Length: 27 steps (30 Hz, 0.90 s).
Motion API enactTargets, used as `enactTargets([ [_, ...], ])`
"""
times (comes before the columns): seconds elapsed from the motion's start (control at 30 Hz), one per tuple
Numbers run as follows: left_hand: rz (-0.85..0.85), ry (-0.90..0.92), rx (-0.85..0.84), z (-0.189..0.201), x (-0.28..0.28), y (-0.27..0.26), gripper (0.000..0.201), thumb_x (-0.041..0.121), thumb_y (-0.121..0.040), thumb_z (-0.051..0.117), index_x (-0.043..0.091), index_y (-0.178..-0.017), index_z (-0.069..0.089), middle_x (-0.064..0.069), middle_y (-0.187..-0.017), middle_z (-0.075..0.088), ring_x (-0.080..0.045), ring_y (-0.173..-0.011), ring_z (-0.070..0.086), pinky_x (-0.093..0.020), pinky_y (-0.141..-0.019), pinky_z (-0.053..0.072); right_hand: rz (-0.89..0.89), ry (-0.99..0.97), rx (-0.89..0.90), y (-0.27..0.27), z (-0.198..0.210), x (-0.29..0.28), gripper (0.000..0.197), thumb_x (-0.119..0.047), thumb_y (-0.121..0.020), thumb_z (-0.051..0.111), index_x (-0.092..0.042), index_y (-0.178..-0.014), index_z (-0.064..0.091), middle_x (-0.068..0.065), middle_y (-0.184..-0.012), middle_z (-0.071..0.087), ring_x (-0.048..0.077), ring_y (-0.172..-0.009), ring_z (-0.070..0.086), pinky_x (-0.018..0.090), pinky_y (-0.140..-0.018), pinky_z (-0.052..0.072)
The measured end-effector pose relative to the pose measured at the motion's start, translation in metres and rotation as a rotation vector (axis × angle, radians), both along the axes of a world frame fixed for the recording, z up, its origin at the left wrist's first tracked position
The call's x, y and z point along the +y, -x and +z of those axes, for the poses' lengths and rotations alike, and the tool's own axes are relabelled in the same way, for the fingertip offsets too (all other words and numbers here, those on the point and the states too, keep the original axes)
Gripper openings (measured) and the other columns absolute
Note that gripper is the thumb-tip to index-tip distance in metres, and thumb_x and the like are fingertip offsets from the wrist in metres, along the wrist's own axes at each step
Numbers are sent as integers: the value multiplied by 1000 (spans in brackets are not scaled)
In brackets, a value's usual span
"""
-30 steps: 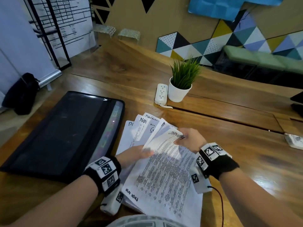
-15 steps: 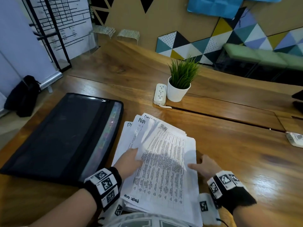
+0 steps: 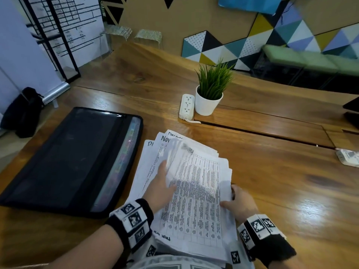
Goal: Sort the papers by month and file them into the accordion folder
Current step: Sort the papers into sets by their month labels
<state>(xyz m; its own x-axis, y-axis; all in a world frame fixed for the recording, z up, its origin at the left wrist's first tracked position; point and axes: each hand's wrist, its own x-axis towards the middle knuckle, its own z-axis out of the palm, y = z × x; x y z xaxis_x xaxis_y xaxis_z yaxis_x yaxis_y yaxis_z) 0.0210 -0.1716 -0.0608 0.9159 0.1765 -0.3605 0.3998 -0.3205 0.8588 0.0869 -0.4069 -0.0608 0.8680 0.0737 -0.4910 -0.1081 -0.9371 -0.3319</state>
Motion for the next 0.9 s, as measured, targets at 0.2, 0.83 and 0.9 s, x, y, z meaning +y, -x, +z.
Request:
enactTargets([
  [0.2, 19, 86, 92, 0, 11, -7, 37, 11, -95, 51, 12, -132, 45, -2, -136, 53, -16, -123, 50, -32, -106, 38, 8, -127, 66, 5, 10, 7, 60, -30, -86, 62, -7, -136, 37, 9, -126, 55, 20, -109, 55, 23, -83, 47],
  [0.83, -257, -115, -14, 21, 26, 4, 6, 31, -98, 47, 28, -97, 53, 11, -95, 63, 0, -86, 59, -22, -78, 51, 530, -209, -223, -40, 69, 65, 53, -27, -89, 60, -20, -137, 42, 0, -134, 52, 18, -121, 50, 27, -98, 39],
  [0.9, -234, 4, 33, 31, 37, 2, 24, 41, -99, 39, 28, -88, 56, 12, -92, 60, 3, -87, 55, -18, -80, 43, 515, -254, -272, -33, 64, 63, 43, -27, -88, 61, -16, -129, 52, 0, -124, 58, 18, -113, 55, 26, -94, 41],
])
